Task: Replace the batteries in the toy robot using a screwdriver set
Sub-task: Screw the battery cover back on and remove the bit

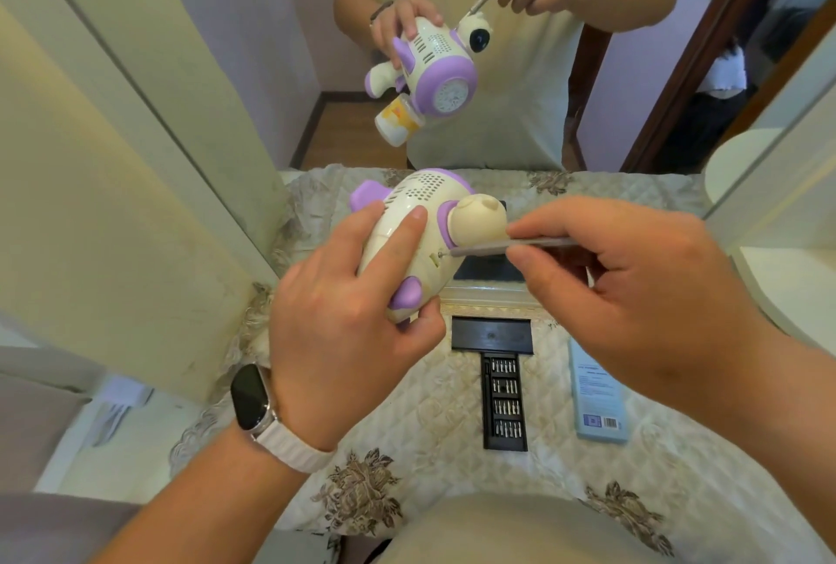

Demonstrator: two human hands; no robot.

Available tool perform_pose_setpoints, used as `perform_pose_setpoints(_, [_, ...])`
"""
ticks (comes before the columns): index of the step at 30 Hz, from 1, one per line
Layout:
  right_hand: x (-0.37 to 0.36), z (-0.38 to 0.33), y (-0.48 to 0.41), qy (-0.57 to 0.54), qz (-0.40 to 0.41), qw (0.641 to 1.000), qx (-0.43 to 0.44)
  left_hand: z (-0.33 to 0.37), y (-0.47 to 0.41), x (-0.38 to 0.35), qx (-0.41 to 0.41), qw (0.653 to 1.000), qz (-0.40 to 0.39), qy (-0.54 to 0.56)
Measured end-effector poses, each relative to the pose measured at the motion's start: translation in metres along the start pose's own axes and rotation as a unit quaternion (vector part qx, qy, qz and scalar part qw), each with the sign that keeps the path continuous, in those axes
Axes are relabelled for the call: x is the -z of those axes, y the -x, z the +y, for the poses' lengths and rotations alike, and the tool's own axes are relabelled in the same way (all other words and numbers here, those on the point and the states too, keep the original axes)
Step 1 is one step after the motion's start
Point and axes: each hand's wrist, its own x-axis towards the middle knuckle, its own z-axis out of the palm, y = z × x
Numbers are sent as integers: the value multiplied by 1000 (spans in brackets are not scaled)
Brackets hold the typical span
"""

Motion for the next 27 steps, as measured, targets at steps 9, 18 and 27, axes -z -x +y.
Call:
perform_pose_setpoints(9, [23, -21, -13, -25, -60, 996, -59, 9, -15, 25, 27, 999, -9, 25])
perform_pose_setpoints(18, [56, -55, -69, 119, -145, 982, -1, -3, -34, 48, 66, 995, -12, 76])
perform_pose_setpoints(27, [42, -87, -101, 120, -142, 982, 25, -39, -35, 70, 104, 978, -56, 175])
